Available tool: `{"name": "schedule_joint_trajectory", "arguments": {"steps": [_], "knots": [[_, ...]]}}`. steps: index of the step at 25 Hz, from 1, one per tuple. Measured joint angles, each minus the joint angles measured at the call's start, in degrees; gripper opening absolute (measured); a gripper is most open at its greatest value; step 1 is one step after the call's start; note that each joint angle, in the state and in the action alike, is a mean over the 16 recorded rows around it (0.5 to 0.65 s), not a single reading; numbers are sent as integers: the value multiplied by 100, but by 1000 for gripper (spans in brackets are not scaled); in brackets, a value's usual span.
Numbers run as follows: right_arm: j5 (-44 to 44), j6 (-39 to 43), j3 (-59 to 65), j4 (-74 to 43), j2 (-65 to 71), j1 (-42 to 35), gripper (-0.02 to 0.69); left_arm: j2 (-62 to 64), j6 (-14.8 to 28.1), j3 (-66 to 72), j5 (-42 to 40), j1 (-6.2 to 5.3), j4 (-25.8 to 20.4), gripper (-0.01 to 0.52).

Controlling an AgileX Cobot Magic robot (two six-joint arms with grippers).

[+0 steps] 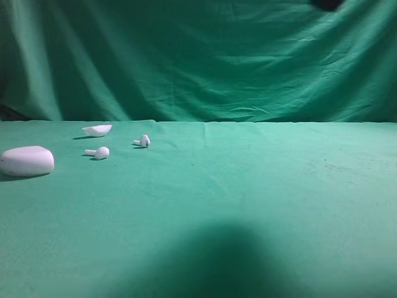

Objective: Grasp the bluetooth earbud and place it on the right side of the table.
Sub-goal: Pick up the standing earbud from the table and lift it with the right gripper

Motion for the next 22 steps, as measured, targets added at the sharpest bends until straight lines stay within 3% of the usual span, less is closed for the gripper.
{"name": "schedule_joint_trajectory", "arguments": {"steps": [10, 22], "knots": [[1067, 837, -3022, -865, 2874, 1208, 80, 0, 0, 0, 0, 0, 0, 0], [1648, 1120, -5936, -1002, 5554, 1734, 330, 0, 0, 0, 0, 0, 0, 0]]}}
